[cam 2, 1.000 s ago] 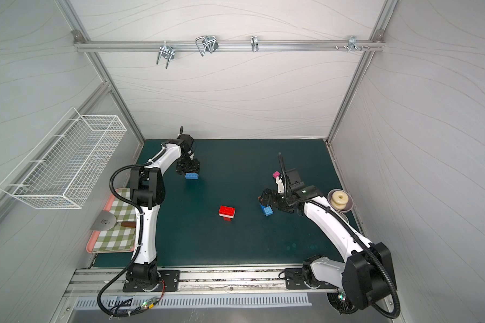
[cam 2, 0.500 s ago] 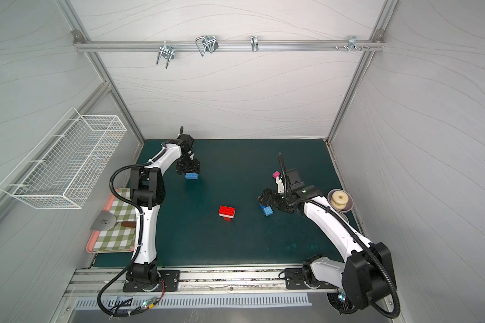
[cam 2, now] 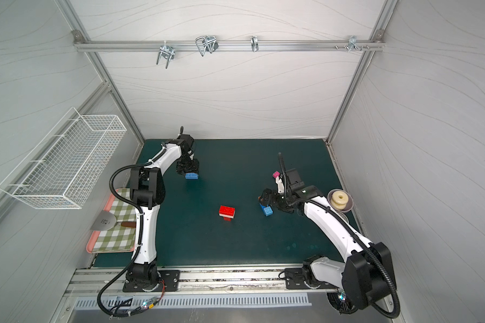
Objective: Assemble a carrot with lego
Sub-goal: Pick up the lego brick from the center of the board.
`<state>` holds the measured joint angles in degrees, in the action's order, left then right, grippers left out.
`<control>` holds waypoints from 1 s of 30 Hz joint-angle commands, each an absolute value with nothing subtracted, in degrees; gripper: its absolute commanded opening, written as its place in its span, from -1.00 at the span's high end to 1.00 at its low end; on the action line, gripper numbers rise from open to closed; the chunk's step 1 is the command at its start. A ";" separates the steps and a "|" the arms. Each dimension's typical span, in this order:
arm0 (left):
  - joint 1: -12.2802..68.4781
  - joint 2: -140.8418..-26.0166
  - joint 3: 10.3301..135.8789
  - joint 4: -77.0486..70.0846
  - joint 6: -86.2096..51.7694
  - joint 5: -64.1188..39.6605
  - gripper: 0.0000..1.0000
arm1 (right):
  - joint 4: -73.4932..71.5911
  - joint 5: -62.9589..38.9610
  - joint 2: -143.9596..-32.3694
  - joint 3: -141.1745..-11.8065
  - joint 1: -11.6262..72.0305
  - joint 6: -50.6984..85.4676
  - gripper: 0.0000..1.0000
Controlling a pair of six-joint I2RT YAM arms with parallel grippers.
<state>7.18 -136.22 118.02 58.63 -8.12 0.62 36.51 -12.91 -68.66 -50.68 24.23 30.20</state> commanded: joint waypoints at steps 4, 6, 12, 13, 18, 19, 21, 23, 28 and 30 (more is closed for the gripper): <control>7.41 -137.64 118.14 60.09 -7.46 1.67 -0.11 | 36.95 -13.01 -68.84 -52.03 23.73 30.36 -0.99; 7.60 -137.40 117.78 59.95 -7.64 1.69 -0.08 | 37.00 -12.97 -68.90 -52.05 23.60 30.50 -0.98; 8.28 -137.19 116.98 59.85 -7.64 2.60 -0.29 | 36.89 -13.09 -68.86 -52.23 23.55 30.50 -0.99; 8.32 -137.34 116.91 59.85 -7.73 2.64 -0.29 | 36.87 -13.10 -68.83 -52.21 23.55 30.53 -0.98; 8.27 -137.24 117.00 59.52 -7.82 2.64 -0.33 | 37.04 -12.92 -68.91 -52.21 23.42 30.46 -0.98; 8.27 -137.20 117.07 59.42 -7.82 2.72 -0.33 | 37.00 -12.92 -68.92 -52.21 23.42 30.42 -0.98; 8.33 -137.28 117.21 59.44 -7.65 2.55 -0.43 | 36.91 -13.01 -69.04 -52.12 23.46 30.47 -0.99; 8.27 -137.29 117.25 59.42 -7.65 2.65 -0.44 | 36.80 -13.01 -69.16 -52.13 23.43 30.36 -0.98; 8.28 -137.29 117.25 59.49 -7.73 2.64 -0.45 | 36.90 -12.93 -69.11 -52.12 23.46 30.40 -0.99; 8.34 -137.15 117.25 59.48 -7.82 2.88 -0.41 | 36.76 -13.00 -69.14 -52.12 23.47 30.41 -0.98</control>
<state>7.97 -136.22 116.97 58.59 -8.45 2.02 36.49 -12.88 -68.73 -50.68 23.86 30.20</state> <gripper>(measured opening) 0.709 0.993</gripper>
